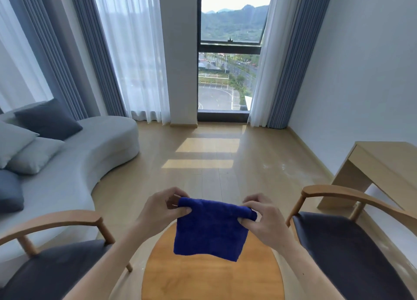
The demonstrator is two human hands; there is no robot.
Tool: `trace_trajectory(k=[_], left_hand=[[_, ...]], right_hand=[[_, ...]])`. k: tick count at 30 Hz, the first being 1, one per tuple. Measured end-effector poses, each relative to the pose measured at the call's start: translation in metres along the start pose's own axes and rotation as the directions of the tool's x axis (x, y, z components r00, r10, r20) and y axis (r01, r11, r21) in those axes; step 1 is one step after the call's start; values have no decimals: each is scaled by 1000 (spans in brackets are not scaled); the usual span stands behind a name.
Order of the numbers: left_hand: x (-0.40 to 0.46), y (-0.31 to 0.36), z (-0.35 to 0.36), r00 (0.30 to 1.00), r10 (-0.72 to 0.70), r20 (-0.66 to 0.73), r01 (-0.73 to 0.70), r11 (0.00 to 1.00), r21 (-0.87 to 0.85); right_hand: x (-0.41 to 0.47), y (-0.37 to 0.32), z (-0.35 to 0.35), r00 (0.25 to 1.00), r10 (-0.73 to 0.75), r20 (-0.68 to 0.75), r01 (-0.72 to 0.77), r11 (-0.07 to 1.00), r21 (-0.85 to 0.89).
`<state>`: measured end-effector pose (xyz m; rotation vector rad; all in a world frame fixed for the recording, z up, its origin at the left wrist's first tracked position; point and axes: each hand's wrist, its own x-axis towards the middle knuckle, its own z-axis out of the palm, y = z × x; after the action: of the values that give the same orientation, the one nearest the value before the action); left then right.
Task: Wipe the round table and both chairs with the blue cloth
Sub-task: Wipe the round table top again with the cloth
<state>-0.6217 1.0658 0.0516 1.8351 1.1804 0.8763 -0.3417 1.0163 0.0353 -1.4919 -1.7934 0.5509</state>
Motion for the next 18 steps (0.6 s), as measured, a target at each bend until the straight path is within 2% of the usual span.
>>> trace_trajectory(k=[3,5,7,13,18], left_hand=[[-5,-1,3,995,96,-34,-91,988,121],[-7,-5,4,984,174,-34,-164,966,201],[-9,-14,5,981,194,-7,-186,949,254],[-24,-65,39,989,-22,144,-30,937,347],[-65,-120,90,932,-273,237,158,898,411]], right_hand=[[-4,-1,-8,995,-101,9,102,991,-92],[-8,4,-11,995,-100,9,100,989,-109],[-13,11,-11,997,-71,36,76,984,-164],[-39,48,23,981,69,182,-24,971,-237],[-82,96,70,912,243,329,-146,945,-293]])
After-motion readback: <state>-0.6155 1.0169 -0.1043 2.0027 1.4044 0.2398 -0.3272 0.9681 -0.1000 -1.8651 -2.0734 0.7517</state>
